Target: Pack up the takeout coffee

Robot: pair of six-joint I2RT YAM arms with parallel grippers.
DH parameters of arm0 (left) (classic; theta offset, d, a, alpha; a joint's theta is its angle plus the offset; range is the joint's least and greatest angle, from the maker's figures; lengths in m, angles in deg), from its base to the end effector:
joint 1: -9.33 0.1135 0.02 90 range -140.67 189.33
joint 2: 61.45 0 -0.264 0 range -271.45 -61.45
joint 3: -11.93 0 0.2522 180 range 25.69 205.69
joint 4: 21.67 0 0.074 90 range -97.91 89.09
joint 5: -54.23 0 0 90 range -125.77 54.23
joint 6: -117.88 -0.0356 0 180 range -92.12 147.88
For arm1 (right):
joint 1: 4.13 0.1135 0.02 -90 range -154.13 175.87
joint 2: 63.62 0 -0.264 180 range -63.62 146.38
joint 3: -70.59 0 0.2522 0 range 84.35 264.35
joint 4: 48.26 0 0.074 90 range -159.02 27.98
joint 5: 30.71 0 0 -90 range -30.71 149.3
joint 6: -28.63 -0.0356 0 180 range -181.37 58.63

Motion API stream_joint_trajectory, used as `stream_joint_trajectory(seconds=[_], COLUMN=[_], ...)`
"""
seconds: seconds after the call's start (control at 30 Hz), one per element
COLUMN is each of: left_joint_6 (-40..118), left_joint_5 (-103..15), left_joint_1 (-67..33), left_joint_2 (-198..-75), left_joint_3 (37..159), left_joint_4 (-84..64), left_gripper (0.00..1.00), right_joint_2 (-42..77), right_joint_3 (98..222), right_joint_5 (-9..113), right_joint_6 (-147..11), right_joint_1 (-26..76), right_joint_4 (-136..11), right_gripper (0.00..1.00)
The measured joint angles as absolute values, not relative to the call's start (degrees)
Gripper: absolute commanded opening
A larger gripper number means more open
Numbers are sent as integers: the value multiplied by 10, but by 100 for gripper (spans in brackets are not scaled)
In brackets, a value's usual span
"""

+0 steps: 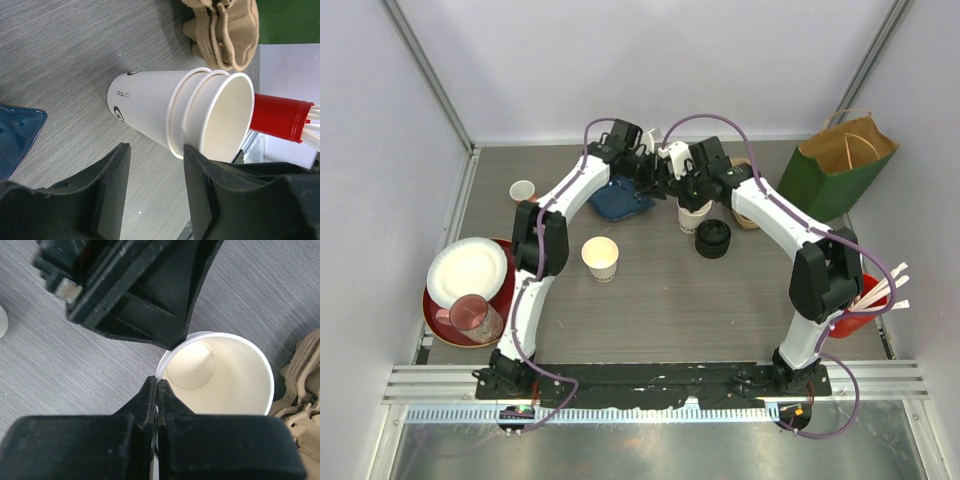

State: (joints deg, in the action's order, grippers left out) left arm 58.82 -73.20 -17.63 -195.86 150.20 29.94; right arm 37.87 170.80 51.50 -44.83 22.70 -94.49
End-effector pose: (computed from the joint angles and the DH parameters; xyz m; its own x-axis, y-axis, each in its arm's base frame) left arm 0.4583 -0.2574 0.2434 -0.9383 0.0192 -0.3454 0.2820 0.6207 -0.7316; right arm 0.3535 0.1842 0.2860 -0.4802 -0.5590 -0.6760 -0.6943 0.7132 -0.0965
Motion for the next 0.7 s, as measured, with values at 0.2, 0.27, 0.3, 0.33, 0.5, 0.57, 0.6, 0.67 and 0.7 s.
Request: stream_joint_trajectory(seconds=[0.2, 0.27, 0.3, 0.33, 0.5, 0.57, 0.6, 0.67, 0.7], left_joint_6=[606, 608, 608, 609, 608, 607, 607, 607, 606], left_joint_5=[-755, -757, -758, -758, -759, -759, -759, -759, -758], left_joint_1=[-177, -177, -177, -177, -177, -177, -177, -178, -178], left_joint_2=[-1975, -1976, -1976, -1977, -1977, -1977, -1977, -1977, -1977], left_joint_3=[1503, 1503, 1503, 1503, 1503, 1503, 1503, 1503, 1503], left_joint_4=[289, 285, 285, 283, 283, 283, 283, 281, 280], left_gripper=[49, 49, 49, 49, 48, 48, 48, 48, 48], right_joint_2=[373, 373, 373, 373, 373, 372, 372, 370, 369], right_joint_3=[1703, 1703, 1703, 1703, 1703, 1703, 1703, 1705, 1707], right_joint_5=[513, 512, 512, 512, 513, 516, 518, 523, 526], right_joint_6=[-447, -447, -447, -447, -446, -445, -444, -439, -436], right_joint_1=[225, 224, 224, 224, 224, 224, 224, 224, 224], right_joint_4=[-942, -942, -942, -942, -942, -942, -942, -942, -942], right_gripper=[1, 1, 1, 1, 1, 1, 1, 1, 1])
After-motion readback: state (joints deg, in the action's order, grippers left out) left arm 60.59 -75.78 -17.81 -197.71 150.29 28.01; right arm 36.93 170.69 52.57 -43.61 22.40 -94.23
